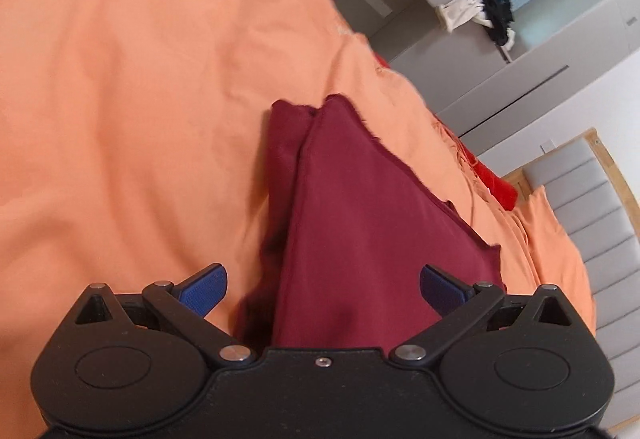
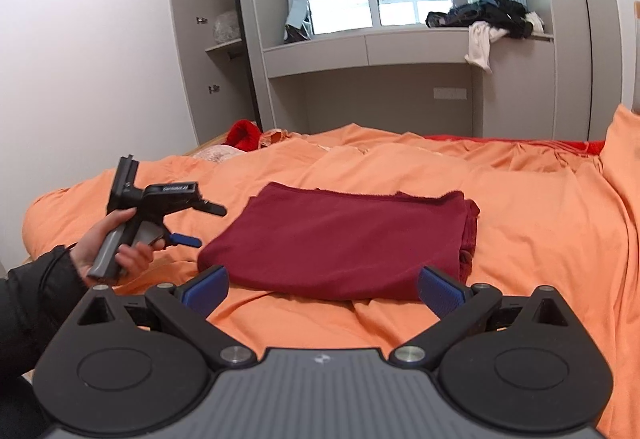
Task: Fold small clothes
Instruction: 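Close the left tool on the edge, fold it over the shirt, open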
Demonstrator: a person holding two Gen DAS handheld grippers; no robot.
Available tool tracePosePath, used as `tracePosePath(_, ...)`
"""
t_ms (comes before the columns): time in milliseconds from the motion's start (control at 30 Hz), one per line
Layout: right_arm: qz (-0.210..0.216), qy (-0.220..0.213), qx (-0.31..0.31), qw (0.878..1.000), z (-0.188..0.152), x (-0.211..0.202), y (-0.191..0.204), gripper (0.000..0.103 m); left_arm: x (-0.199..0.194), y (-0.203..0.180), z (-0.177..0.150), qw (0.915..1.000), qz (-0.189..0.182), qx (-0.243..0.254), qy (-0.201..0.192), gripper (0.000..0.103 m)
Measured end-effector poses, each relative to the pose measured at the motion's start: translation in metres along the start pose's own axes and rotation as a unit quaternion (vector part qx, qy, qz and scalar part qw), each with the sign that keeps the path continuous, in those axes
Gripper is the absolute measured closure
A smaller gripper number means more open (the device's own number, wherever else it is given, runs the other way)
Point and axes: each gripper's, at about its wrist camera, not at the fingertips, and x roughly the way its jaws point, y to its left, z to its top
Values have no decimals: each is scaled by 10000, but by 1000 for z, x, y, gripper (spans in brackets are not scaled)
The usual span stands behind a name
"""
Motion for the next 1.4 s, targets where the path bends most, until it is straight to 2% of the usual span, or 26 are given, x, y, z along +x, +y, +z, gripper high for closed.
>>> tracePosePath(133, 13, 18, 17, 10000, -2, 10, -3, 0, 39, 16, 10, 9988, -333, -273, 230, 3)
tracePosePath(300, -92, 117, -24, 9999, -8, 22, -4, 0, 61, 17, 16, 9933, -1116, -243, 162, 6)
tracePosePath(367, -109, 175, -12, 9998, -10, 27, -4, 0, 70, 12, 18, 9914, -1280, -157, 210, 16)
tracePosePath(433, -69, 206, 49, 9998, -12, 30, -4, 0, 79, 6, 20, 9936, -1112, 29, 219, 34)
tracePosePath(467, -55, 221, 70, 9997, -13, 32, -3, 0, 82, 2, 22, 9948, -973, 138, 278, 67)
tracePosePath(500, -54, 231, 80, 9997, -14, 33, -3, 0, 86, -1, 23, 9967, -677, 293, 343, 80)
tracePosePath(567, -69, 225, 68, 9997, -15, 33, -2, 0, 83, -6, 23, 9961, -649, 504, 307, 83)
tracePosePath(700, -129, 208, -37, 9997, -16, 34, -4, 0, 63, -38, 23, 9938, -542, 973, -9, 85)
tracePosePath(833, -34, 336, -346, 9988, -4, 61, -2, 4, 48, -75, 28, 9920, -418, 1179, -191, 85)
tracePosePath(933, 98, 366, -466, 9982, 11, 95, -5, 19, 37, -107, 26, 9883, -271, 1488, -193, 85)
tracePosePath(967, 135, 375, -508, 9979, 16, 107, -7, 33, 36, -120, 26, 9862, -184, 1632, -181, 85)
tracePosePath(1000, 161, 396, -499, 9978, 23, 120, -9, 59, 34, -127, 25, 9847, -137, 1731, -168, 85)
tracePosePath(1067, 313, 584, -341, 9972, 39, 151, -18, 87, 32, -147, 25, 9821, -48, 1876, -136, 85)
tracePosePath(1100, 378, 683, -238, 9967, 46, 166, -25, 92, 29, -153, 24, 9811, -19, 1933, -131, 85)
tracePosePath(1167, 266, 815, -52, 9963, 56, 193, -37, 99, 30, -174, 22, 9775, 94, 2104, -111, 85)
tracePosePath(1233, 104, 729, 15, 9973, 58, 197, -44, 99, 32, -194, 17, 9732, 219, 2288, -65, 85)
tracePosePath(1300, 87, 542, 14, 9985, 52, 181, -50, 99, 37, -216, 11, 9670, 408, 2515, -11, 85)
tracePosePath(1400, -8, 350, -17, 9994, 32, 140, -64, 99, 56, -254, -4, 9530, 802, 2921, 102, 85)
